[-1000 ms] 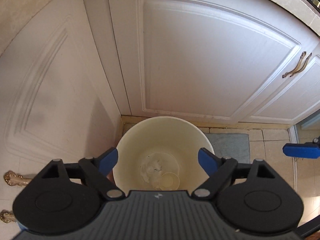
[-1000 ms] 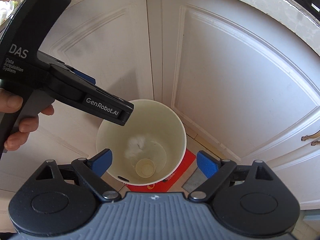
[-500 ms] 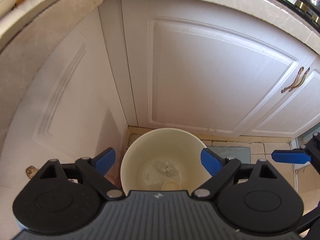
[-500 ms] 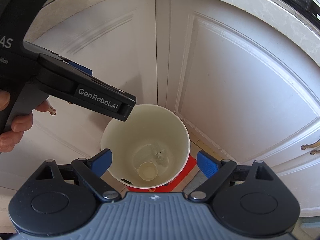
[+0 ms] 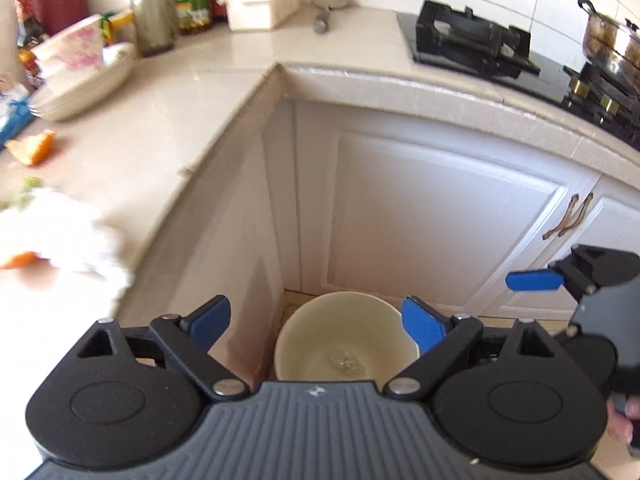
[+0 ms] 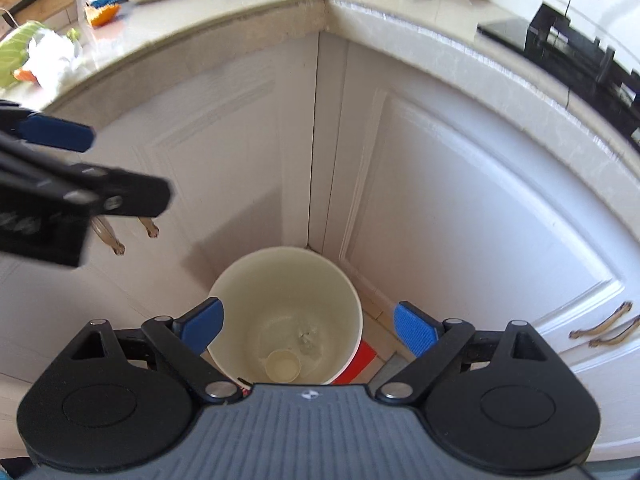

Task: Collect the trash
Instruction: 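Grasp the second plastic bag on the counter with the right tool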

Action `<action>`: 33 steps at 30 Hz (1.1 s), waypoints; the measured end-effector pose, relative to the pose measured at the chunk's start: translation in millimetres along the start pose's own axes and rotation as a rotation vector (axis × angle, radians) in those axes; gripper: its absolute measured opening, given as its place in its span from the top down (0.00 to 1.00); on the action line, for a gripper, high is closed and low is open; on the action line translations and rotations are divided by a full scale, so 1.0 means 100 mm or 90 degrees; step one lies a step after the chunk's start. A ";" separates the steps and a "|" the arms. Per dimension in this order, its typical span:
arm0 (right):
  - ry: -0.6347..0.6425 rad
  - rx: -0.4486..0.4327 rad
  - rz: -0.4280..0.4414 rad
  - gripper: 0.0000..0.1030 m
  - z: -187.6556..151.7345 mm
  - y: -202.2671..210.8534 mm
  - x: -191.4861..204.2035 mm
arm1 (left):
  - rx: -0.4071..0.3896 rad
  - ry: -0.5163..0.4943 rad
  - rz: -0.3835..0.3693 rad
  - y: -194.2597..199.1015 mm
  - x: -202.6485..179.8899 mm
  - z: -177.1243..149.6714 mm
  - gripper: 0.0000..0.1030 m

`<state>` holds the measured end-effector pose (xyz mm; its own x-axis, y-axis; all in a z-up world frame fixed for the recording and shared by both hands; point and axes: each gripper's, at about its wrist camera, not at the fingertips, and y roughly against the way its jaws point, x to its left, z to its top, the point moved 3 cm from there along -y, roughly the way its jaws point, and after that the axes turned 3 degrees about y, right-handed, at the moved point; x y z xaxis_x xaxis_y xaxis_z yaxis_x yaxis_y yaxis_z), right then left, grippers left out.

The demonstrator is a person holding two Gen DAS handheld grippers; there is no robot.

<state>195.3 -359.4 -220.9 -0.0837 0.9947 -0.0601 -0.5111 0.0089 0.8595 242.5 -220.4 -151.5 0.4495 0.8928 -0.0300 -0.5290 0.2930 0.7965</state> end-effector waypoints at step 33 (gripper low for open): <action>0.257 -0.140 0.177 0.26 1.78 0.08 1.97 | -0.054 0.026 0.151 0.79 2.10 -0.18 0.05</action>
<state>327.2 -145.5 -135.0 -0.5412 0.8377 -0.0731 -0.5863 -0.3136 0.7469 281.9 -3.0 -105.7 0.2771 0.9525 0.1261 -0.6755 0.0998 0.7306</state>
